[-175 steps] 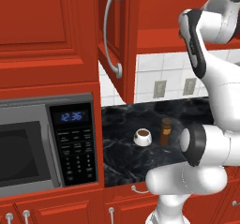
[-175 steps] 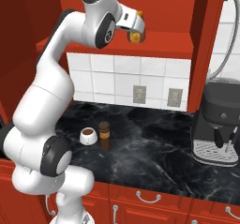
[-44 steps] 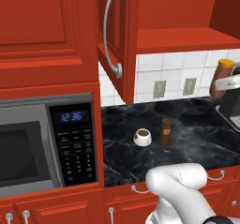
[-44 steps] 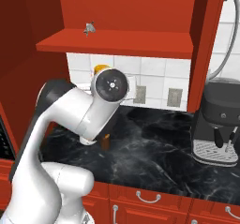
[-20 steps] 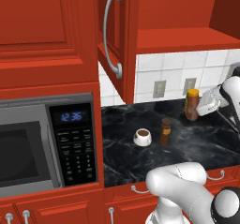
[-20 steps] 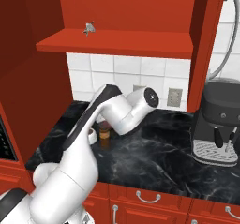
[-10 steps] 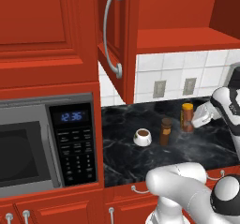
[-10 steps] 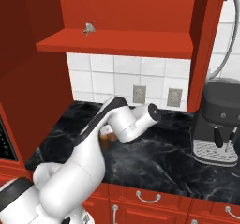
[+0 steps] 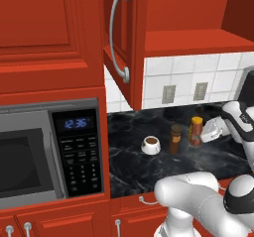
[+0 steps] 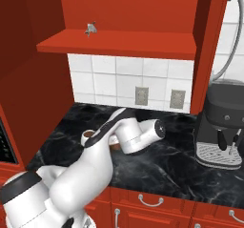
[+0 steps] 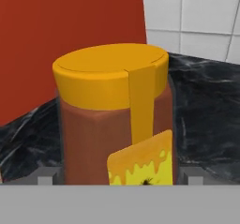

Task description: Pick the cinnamon and honey bottle from the cabinet and place them next to the mug.

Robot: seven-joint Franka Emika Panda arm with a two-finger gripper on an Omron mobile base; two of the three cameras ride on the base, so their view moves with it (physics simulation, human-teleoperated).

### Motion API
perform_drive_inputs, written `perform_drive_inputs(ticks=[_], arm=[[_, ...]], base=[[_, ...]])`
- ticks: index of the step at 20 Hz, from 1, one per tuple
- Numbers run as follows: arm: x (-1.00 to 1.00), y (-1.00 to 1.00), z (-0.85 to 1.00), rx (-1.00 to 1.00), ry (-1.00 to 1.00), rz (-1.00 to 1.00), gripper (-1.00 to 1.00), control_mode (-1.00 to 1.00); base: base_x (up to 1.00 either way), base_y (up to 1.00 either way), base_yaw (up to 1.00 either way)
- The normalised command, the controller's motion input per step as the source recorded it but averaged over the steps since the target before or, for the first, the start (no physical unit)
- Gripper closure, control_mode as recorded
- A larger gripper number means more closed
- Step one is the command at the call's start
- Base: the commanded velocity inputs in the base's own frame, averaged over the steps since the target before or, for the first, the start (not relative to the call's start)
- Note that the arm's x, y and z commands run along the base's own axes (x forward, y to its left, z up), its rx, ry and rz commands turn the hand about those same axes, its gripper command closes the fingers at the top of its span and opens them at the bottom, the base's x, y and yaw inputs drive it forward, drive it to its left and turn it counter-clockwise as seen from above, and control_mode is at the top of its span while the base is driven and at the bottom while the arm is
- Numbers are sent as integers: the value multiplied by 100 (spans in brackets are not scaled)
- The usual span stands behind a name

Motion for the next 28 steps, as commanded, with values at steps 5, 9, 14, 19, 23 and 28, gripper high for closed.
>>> perform_drive_inputs(ticks=[5, 9, 14, 19, 23, 28], arm=[[1, -34, -21, 4, 0, 0, 100, -100], [5, 0, -17, 0, 0, 0, 100, -100], [8, 1, -4, 0, 0, 0, 100, -100], [9, 8, -5, 0, 0, 0, 100, -100], [11, 14, -16, 0, 0, 0, 100, -100], [2, 10, -12, 0, 0, 0, 100, -100]], base=[[0, 0, 0], [0, 0, 0], [0, 0, 0], [0, 0, 0], [0, 0, 0], [0, 0, 0]])
